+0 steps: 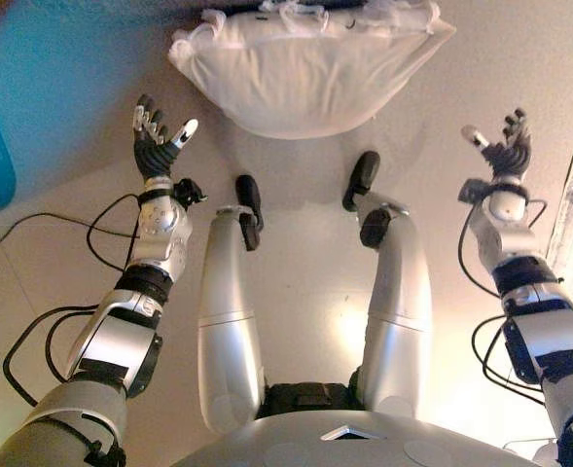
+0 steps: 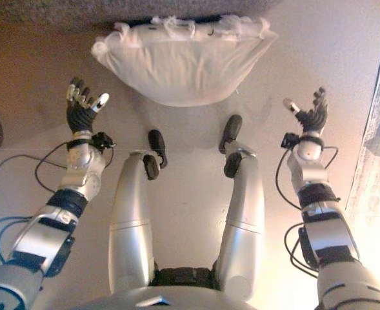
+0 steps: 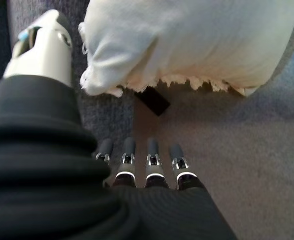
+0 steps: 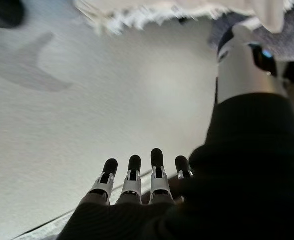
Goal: Pick up the cushion and take it to the sofa
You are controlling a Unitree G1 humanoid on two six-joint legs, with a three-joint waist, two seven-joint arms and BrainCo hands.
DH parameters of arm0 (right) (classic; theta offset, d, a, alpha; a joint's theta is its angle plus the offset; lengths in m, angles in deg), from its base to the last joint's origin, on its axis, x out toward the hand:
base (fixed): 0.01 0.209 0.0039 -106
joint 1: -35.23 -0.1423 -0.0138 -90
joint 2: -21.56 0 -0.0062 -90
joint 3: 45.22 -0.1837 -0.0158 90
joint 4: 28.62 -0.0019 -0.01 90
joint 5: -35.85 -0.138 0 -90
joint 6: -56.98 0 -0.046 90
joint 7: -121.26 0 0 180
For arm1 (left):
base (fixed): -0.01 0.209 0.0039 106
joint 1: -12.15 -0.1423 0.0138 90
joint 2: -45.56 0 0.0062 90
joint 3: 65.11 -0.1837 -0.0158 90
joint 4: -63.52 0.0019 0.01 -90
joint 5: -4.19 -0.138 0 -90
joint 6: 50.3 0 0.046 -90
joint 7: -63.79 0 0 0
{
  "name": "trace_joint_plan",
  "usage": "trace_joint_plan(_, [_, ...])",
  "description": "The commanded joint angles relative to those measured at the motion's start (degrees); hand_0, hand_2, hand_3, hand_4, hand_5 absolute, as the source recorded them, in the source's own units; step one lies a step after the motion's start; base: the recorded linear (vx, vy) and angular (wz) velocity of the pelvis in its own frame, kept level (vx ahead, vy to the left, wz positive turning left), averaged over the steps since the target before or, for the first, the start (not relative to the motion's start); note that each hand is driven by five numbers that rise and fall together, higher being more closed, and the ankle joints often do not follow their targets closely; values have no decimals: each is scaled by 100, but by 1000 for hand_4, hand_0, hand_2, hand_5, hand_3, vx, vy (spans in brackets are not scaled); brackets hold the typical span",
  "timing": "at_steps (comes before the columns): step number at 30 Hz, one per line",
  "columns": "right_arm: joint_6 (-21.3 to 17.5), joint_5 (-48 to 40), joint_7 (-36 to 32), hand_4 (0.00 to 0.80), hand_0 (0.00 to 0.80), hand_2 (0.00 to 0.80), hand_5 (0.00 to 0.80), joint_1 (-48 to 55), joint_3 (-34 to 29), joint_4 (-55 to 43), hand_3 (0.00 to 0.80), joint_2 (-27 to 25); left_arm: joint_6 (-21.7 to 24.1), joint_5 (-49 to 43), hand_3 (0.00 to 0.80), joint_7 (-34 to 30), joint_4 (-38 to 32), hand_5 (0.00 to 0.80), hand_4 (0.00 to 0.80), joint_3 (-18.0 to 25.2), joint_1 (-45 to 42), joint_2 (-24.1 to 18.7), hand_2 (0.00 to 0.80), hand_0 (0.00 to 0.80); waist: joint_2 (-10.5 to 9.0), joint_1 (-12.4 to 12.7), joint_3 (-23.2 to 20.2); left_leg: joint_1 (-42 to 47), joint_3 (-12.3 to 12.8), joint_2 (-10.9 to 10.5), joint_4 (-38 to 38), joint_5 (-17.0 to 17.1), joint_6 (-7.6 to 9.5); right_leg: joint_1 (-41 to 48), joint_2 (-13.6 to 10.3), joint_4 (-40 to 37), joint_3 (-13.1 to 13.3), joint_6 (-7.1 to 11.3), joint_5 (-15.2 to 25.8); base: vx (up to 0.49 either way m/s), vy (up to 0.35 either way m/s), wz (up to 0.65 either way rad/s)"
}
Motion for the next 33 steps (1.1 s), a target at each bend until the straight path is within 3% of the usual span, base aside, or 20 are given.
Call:
trace_joint_plan(1, [-103,190,363,0,0,0,0,-38,10,20,0,-564,437,96,0,-68,-145,0,0,235,20,-71,0,0,248,94,-35,-296,-30,85,-847,749,-152,13,-158,743,363,558,-476,0,0,0])
trace_joint_plan(6, [-133,81,273,0,0,0,0,-347,98,-79,0,-856,361,385,0,-442,-195,0,0,246,336,-360,0,0,245,61,-35,-584,-53,121,-441,635,-169,-266,-174,1066,419,553,-575,4,-6,-2])
trace_joint_plan(16, [-190,-170,-585,0,0,0,0,-1300,718,-295,0,-1169,-124,1176,0,-1224,-172,0,0,32,1015,-639,0,0,258,20,-35,-1104,-91,160,355,396,-167,-790,-295,1699,585,513,-823,1,-2,0])
trace_joint_plan(22, [-311,-397,-1171,0,0,0,0,-1607,943,-439,0,-1074,-256,1459,0,-1973,-244,0,0,-92,1108,-561,0,0,297,16,-35,-1485,-140,188,886,258,-162,-1165,-376,2159,733,498,-980,7,-17,7])
trace_joint_plan(33, [-186,-879,-2316,0,0,0,0,-2008,1315,-902,0,-656,-903,1869,0,-2520,-570,0,0,-369,1558,-342,0,0,230,3,-35,-1689,-221,154,1292,177,-182,-1376,-431,2535,907,482,-1100,12,-10,4])
